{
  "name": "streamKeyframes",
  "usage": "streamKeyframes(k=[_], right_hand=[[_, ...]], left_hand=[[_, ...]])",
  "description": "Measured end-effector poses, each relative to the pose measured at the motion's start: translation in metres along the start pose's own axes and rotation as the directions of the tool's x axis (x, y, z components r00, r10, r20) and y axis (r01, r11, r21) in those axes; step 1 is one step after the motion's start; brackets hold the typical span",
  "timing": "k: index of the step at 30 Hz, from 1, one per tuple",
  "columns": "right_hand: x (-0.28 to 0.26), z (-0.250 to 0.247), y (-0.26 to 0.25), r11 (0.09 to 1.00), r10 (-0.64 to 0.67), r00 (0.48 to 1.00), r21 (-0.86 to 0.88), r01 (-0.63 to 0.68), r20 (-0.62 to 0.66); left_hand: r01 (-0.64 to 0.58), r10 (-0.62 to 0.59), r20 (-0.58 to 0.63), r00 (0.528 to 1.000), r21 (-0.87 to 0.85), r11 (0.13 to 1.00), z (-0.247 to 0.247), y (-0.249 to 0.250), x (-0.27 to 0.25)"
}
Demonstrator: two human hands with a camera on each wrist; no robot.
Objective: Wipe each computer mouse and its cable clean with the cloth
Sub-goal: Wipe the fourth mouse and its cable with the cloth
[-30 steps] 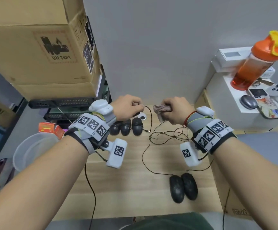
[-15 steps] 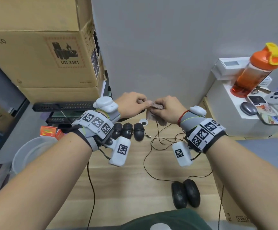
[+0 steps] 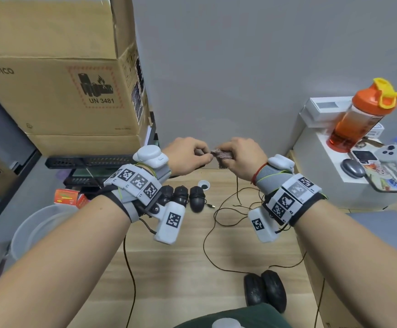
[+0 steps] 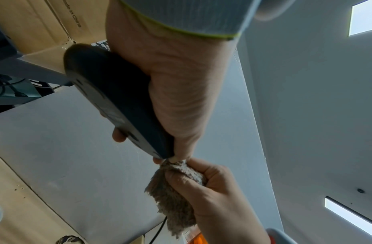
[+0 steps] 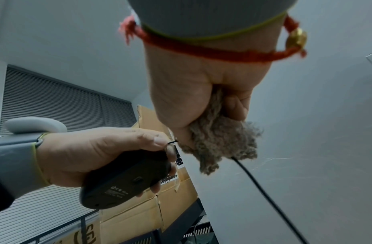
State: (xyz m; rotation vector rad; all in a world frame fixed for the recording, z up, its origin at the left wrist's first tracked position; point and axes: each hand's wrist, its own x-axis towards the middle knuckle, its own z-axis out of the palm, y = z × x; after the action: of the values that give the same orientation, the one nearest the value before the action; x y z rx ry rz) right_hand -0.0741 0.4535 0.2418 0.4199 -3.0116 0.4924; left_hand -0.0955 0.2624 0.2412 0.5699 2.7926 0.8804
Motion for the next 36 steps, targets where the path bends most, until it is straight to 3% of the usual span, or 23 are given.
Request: streamKeyframes(k=[3,10,17,21,28,33,36], right_hand=[[0.005,0.000,0.002,0.999,0.039,0.997,-0.012,-0.039,-0.061],[0.011,-0.007,0.001,0.998,0.002,1.000,-0.070,-0.003,-0.024],[0.013,-0.007,-0.002,1.000,-0.027,0.999,-0.006,0.027,-0.043],[0.015,-0.002,-0.003,0.997,-0.020,0.999,-0.073,0.018,-0.026],[0.013,0.005,0.019,0.989,0.141,0.990,-0.049,-0.143,-0.027],[-0.008,0.010,0.081,0.919,0.393,0.920,-0.049,-0.392,-0.002],[-0.019,0.012,0.097,0.881,0.473,0.881,-0.019,-0.473,-0.021]], left_hand=[[-0.008,0.008,-0.010,1.000,0.008,1.000,0.002,0.002,0.004],[-0.008,0.011,-0.096,0.995,0.028,1.000,-0.003,0.001,0.012],[-0.041,0.044,-0.027,0.999,0.103,0.994,-0.005,-0.004,0.017],[-0.071,0.072,-0.004,0.997,0.146,0.987,-0.002,-0.002,0.017],[-0.049,0.064,-0.065,0.996,0.204,0.978,-0.008,-0.008,0.013],[0.075,-0.050,-0.117,0.992,0.220,0.973,-0.035,-0.041,0.006],[0.125,-0.107,-0.111,0.988,0.173,0.977,-0.036,-0.051,0.004]])
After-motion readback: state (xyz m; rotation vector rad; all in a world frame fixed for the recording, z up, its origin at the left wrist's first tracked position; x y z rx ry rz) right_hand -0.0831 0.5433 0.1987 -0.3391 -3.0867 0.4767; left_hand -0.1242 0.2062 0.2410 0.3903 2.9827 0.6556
